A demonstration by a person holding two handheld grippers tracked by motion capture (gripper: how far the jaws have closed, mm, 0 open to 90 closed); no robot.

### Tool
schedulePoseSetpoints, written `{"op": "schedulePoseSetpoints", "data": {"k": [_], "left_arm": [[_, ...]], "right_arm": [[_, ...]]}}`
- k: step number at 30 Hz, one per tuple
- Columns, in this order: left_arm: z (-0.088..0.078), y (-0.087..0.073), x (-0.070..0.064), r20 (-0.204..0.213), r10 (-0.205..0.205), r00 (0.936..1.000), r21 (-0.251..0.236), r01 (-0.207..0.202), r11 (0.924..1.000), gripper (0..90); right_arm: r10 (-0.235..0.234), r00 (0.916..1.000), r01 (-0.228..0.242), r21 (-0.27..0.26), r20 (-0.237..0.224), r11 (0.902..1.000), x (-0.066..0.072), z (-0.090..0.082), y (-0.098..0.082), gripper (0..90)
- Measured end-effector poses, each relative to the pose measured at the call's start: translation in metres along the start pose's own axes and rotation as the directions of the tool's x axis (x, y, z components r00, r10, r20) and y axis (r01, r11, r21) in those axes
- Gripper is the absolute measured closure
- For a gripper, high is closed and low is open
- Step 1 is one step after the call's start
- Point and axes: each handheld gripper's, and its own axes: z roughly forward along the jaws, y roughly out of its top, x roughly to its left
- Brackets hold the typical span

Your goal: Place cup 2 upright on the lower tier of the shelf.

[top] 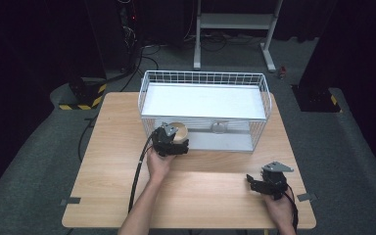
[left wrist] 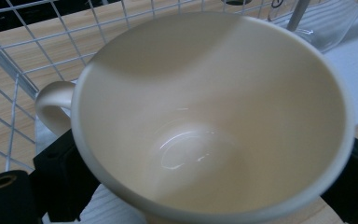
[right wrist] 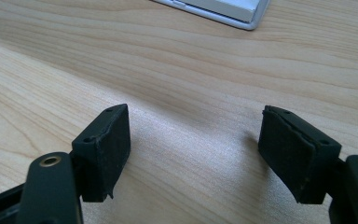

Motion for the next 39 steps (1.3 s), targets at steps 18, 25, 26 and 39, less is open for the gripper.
{"op": "schedulePoseSetpoints", "data": {"k": [18,25,26,39], "left_arm": [[0.000,-0.002,0.002,0.010,-0.012,0.9999,0.055,0.012,0.9984,1.7],[-0.005,-0.001,0.002,0.024,-0.015,0.9996,0.060,0.014,0.9981,2.1],[-0.006,-0.001,0.002,0.025,-0.015,0.9996,0.062,0.013,0.9980,2.4],[-0.017,-0.010,0.006,0.036,-0.031,0.9989,0.068,0.028,0.9973,10.6]], "right_arm": [[0.002,1.0000,-0.002,0.001,0.000,1.0000,0.000,0.000,0.000,25.0],[0.001,1.0000,-0.001,0.000,0.001,1.0000,0.000,0.000,0.000,25.0],[0.001,1.0000,-0.001,0.000,0.001,1.0000,0.000,0.000,0.000,25.0],[0.002,1.0000,-0.002,0.001,0.000,1.0000,0.000,0.000,0.000,25.0]]}}
